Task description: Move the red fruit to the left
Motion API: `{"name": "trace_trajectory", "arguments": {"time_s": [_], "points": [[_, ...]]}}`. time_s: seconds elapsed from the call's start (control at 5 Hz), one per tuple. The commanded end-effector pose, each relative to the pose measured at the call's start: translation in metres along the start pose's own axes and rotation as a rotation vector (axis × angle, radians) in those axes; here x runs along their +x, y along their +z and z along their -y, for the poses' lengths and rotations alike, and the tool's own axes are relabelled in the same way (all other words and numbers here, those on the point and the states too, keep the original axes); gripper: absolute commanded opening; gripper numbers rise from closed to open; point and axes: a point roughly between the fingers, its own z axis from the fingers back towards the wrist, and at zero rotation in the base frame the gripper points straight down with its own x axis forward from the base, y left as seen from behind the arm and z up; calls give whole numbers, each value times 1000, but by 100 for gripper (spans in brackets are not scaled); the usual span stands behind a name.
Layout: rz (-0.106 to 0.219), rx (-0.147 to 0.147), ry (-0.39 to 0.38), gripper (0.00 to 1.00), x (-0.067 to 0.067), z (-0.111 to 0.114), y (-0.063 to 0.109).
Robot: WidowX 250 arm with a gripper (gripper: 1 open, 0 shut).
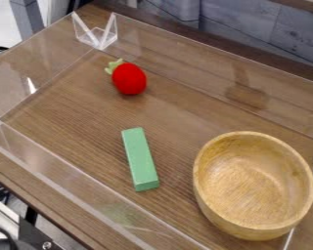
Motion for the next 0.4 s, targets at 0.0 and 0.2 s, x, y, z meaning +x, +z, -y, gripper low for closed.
{"name": "trace_trajectory", "arguments": {"time_s": [0.0, 0.2], "points": [[22, 29, -83, 100, -1, 10, 12], [-10, 41, -150, 100, -1, 21, 5]]}}
